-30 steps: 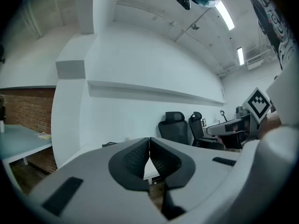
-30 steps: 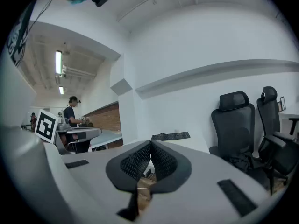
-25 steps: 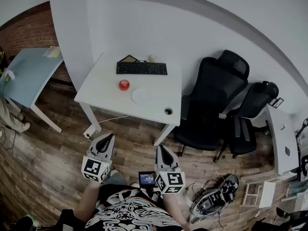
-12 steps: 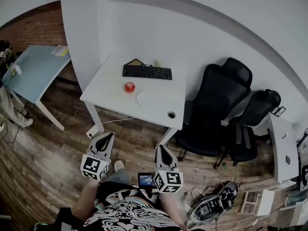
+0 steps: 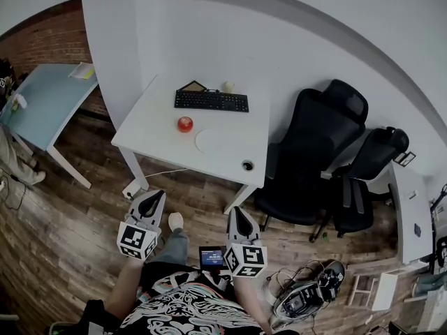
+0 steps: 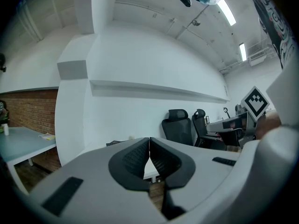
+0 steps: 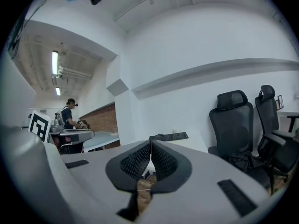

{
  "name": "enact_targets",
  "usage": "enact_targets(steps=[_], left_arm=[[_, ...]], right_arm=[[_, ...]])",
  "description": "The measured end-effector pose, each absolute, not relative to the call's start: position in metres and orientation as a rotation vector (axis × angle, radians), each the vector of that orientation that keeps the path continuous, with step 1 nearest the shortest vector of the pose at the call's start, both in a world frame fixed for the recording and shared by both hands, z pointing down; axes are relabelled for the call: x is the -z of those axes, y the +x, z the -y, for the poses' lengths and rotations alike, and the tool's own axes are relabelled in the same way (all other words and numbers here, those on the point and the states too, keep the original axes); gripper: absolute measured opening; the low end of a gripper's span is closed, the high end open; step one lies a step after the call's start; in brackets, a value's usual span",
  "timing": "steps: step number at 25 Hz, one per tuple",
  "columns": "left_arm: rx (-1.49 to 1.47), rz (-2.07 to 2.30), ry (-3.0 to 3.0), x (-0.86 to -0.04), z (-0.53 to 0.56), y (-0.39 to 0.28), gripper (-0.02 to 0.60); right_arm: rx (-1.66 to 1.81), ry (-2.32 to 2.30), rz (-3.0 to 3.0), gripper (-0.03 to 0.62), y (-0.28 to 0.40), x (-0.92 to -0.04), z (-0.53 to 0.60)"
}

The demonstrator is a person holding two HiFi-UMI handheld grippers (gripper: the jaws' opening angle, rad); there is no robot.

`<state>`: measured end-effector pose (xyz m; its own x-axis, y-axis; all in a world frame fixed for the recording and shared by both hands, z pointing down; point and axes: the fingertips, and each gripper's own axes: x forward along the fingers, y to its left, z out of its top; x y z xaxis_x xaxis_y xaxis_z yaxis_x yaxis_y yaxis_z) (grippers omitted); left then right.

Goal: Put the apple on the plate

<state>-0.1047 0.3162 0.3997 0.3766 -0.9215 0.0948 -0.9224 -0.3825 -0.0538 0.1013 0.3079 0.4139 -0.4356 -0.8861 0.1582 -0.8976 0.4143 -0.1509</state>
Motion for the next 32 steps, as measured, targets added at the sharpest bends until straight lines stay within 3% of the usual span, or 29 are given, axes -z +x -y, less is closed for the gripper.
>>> enact_targets(steps=[32], left_arm=[[-0.265,1.601,2.585,-0.446,0.031,-0.168,0.017]], right_arm=[[-0.411,1.561,2.549,0.029,0.029,-0.448,0.008]])
